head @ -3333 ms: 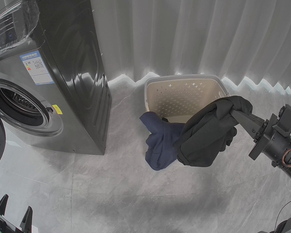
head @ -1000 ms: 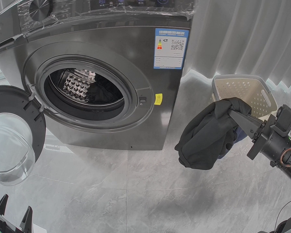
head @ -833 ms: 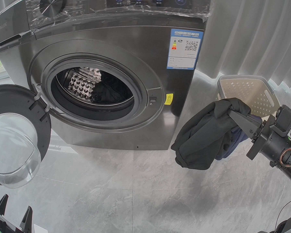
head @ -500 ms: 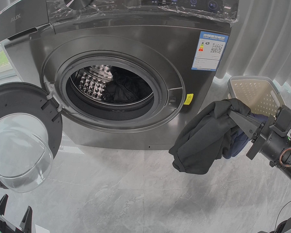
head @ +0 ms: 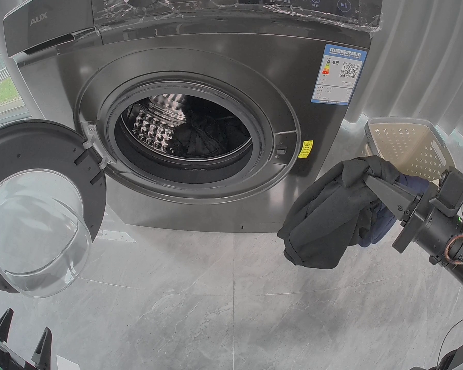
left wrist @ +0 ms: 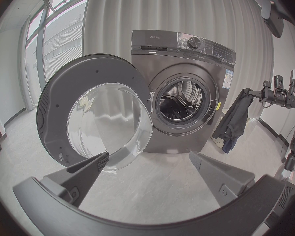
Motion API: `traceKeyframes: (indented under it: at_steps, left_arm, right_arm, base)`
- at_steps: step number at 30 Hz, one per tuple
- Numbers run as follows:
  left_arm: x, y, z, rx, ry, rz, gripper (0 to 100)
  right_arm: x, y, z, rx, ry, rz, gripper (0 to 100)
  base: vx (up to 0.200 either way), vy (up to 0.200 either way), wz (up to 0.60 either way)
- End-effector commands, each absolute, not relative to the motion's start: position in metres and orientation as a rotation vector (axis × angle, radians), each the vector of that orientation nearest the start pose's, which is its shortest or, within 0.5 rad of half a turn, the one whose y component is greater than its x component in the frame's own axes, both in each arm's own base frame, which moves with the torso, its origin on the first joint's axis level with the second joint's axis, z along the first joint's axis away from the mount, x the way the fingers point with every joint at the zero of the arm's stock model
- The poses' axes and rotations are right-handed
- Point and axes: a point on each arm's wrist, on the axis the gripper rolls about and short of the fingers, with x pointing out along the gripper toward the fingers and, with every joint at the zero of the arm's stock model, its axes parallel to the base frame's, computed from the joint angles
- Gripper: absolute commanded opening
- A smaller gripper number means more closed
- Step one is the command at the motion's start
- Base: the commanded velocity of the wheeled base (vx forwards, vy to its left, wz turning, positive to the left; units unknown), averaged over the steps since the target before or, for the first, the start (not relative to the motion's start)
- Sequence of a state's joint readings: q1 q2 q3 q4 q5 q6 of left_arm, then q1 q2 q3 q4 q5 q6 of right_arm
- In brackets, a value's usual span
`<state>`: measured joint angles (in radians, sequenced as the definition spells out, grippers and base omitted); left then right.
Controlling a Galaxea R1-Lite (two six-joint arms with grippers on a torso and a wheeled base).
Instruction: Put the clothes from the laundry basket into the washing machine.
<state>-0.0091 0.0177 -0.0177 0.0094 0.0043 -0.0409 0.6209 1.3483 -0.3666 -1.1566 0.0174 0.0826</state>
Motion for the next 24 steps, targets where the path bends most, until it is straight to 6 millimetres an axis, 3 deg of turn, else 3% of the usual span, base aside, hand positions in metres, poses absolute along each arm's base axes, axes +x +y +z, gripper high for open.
traceKeyframes:
  at_steps: [1,13,24]
  left_arm:
    - [-0.0229,0.0003,0.0759,-0.041,0.008,-0.004,100]
    - [-0.0229,0.0003,0.0759,-0.041,0.008,-0.004,100]
    - [-0.0229,0.0003,0.0759,-0.041,0.008,-0.004,100]
  right_arm:
    - [0.1582,0.1138,0.2070,0.133,-0.143,0.645,0]
    - [0.1583,0.1135,0.2064,0.132,-0.141,0.643,0]
    - [0.1586,0.1137,0.2058,0.132,-0.136,0.643,0]
  base:
    - [0.000,0.200,0.00]
    - [0.000,0.200,0.00]
    - [0.000,0.000,0.00]
